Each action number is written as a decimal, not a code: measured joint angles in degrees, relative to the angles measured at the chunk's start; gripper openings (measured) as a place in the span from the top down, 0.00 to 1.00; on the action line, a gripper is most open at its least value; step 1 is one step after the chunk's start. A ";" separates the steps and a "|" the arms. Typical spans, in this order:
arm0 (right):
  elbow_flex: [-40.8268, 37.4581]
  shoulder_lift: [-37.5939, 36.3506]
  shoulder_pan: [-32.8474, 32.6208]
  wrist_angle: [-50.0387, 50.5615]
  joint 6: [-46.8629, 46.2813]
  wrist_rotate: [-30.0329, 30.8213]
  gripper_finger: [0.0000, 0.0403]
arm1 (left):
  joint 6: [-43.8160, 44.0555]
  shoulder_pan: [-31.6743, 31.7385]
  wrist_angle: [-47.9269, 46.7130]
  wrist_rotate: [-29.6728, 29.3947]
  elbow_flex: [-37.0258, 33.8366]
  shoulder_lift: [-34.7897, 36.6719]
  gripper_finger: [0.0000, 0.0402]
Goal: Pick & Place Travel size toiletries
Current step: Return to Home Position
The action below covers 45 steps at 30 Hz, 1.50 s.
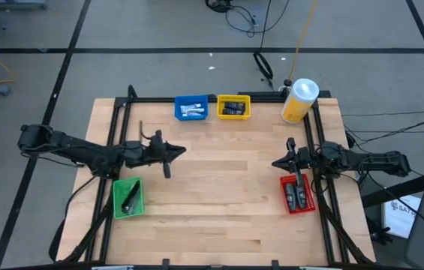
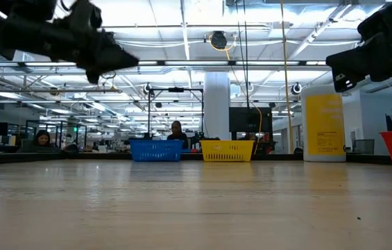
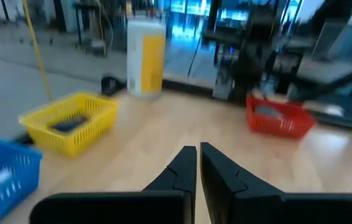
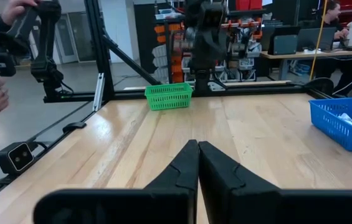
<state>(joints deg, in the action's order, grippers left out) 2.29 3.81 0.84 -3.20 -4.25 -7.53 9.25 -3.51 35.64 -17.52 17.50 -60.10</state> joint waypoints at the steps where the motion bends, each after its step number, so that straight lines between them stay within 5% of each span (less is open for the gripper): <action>1: 0.02 0.00 0.00 -0.04 0.02 0.00 0.99 | 0.01 0.00 -0.85 0.20 -0.39 2.18 0.94; 12: -0.01 0.52 0.00 -1.26 0.01 -0.15 0.99 | -2.24 -1.09 -6.43 1.90 -16.63 34.77 0.94; 19: -0.03 0.59 0.00 -1.33 0.00 -0.11 0.99 | -3.49 -2.29 -21.46 5.37 -16.65 47.08 0.94; 30: -0.03 0.61 0.00 -1.28 0.00 -0.04 0.99 | -9.57 0.42 -35.20 16.44 -16.42 58.21 0.94; 45: -0.03 0.61 -0.04 -2.11 0.02 -0.02 0.99 | -11.64 0.39 -35.49 16.18 -16.44 59.80 0.94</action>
<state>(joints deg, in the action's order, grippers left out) 2.26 4.43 0.80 -5.31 -4.23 -7.55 -2.39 -3.11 0.15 -1.35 1.06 -0.30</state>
